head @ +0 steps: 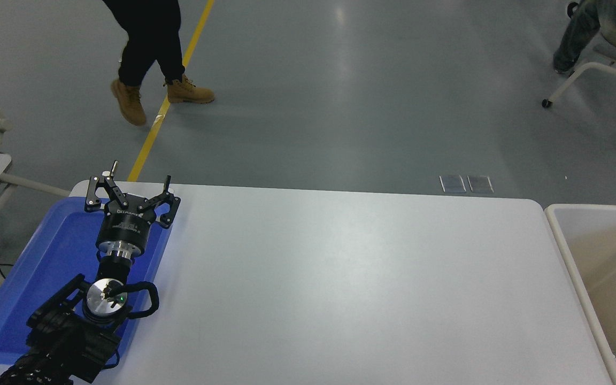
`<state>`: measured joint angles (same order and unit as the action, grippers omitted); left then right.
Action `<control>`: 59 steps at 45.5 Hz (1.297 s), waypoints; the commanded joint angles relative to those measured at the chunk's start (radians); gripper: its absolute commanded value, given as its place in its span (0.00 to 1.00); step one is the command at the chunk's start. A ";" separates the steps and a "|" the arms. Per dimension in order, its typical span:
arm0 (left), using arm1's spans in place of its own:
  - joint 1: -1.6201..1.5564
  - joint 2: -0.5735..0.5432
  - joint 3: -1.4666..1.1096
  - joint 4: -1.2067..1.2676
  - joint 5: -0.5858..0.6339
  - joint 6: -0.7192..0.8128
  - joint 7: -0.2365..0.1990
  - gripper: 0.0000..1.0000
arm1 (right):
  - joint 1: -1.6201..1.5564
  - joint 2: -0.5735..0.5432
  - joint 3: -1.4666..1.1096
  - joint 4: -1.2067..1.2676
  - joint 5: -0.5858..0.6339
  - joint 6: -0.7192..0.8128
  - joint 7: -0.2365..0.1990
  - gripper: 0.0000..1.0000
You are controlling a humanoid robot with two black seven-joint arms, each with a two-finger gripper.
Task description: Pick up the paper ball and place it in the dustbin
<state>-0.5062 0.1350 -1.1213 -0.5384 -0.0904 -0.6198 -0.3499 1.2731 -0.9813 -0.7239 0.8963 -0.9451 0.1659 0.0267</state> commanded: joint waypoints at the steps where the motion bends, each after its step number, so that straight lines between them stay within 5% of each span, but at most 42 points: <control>1: 0.000 0.000 0.000 0.000 0.000 0.002 0.000 1.00 | -0.213 0.092 0.112 -0.143 -0.004 -0.097 0.001 0.00; 21: 0.000 0.000 0.000 0.000 0.000 0.000 0.000 1.00 | -0.518 0.319 0.297 -0.562 0.029 -0.126 0.070 0.00; 53: 0.000 0.000 0.000 0.000 0.000 0.002 0.000 1.00 | -0.670 0.455 0.307 -0.689 0.229 -0.195 0.070 0.00; 54: 0.000 0.000 -0.002 0.000 0.000 0.002 0.000 1.00 | -0.670 0.455 0.307 -0.692 0.230 -0.195 0.070 0.02; 59: 0.000 0.000 -0.002 0.000 0.000 0.002 0.000 1.00 | -0.670 0.454 0.307 -0.697 0.252 -0.197 0.070 0.49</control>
<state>-0.5062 0.1350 -1.1225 -0.5384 -0.0906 -0.6183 -0.3497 0.6163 -0.5374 -0.4194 0.2232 -0.7291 -0.0198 0.0961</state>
